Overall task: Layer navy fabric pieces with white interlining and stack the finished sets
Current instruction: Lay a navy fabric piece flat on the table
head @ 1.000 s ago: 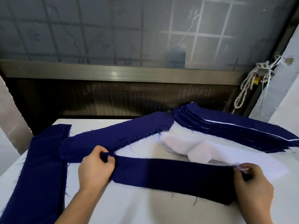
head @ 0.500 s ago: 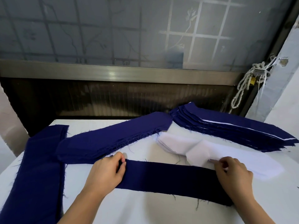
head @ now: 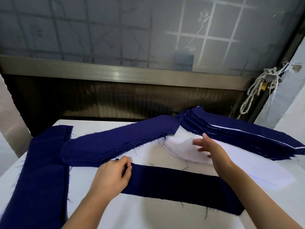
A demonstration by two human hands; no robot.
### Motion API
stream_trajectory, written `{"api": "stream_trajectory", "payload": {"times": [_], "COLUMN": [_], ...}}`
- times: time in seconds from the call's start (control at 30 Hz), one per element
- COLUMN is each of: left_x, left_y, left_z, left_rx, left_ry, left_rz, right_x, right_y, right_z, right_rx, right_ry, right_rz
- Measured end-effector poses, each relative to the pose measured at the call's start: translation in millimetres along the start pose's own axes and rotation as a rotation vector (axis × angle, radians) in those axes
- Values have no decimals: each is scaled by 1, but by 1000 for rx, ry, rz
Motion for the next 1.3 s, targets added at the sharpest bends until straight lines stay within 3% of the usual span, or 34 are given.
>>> {"api": "stream_trajectory", "payload": {"times": [0.13,0.37,0.53,0.67,0.83,1.0,1.3], "left_x": [0,0,-1,-1,-1,0,-4], "left_y": [1,1,0,0,1,1,-15], "left_z": [1,3,3,3,3,5,-5], "left_rx": [-7,-3,-9,-14,-28,-51,-197], "left_ry": [-11,-31,-34,-38,-26,-29,16], "left_rz": [3,21,26,23,21,9,-71], "right_x": [9,25,34,38,34,21,-33], "right_y": [8,22,37,27,7,-2,25], "right_z": [3,19,20,16,7,6,52], "right_rx": [-153,-872,-1139,-1067,-745,-501,-644], "right_ry": [-111,-348,-351,-321,-225,-250,-564], "right_rz": [39,-44,-11,-30,-73,-120,-157]}}
Point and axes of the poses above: each hand's wrist, its own x-axis towards the middle knuckle, its own y-axis out of the palm, z = x × y, the point moved 7 cm from there along x, towards the middle knuckle, and after that the axes turned 6 degrees about -y, right-handed, at the moved point
